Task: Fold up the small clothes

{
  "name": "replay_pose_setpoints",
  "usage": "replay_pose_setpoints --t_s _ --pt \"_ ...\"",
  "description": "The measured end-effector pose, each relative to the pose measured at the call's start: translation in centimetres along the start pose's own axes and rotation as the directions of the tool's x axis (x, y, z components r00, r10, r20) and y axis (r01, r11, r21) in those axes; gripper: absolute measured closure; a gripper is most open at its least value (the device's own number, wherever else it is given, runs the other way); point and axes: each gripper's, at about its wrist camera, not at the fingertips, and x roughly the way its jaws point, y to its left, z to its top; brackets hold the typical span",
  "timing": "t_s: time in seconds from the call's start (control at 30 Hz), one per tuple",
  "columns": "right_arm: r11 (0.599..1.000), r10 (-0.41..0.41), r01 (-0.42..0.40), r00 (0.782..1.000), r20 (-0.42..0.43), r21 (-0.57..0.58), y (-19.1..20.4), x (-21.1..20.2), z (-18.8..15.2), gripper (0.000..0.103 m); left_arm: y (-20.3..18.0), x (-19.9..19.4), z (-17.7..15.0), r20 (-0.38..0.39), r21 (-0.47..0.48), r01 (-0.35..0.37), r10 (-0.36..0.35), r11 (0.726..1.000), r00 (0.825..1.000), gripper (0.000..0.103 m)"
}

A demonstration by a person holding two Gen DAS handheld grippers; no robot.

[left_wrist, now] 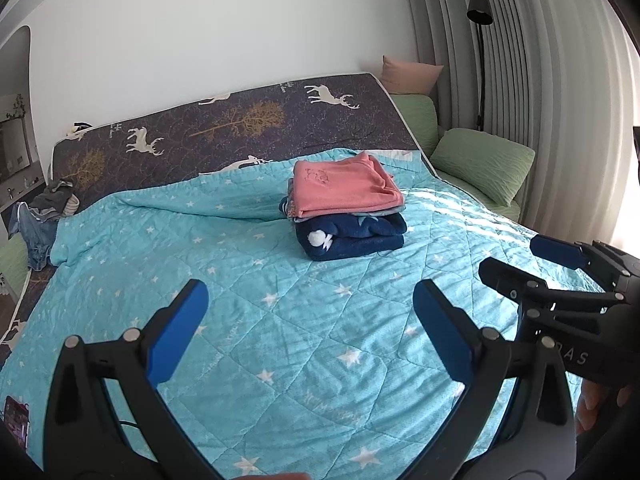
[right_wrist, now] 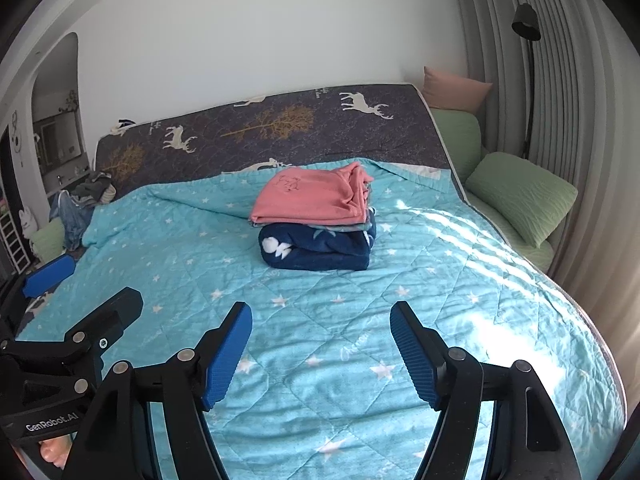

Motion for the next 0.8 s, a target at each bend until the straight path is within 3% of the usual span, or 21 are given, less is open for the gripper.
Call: replay_pose_setpoints --t_s 0.8 --pt "1.0 -0.003 0.003 1.0 0.001 -0.001 -0.6 0.73 0.37 0.029 -0.09 0.66 0.16 -0.014 -0.007 -0.008 0.008 1.0 1.0 0.001"
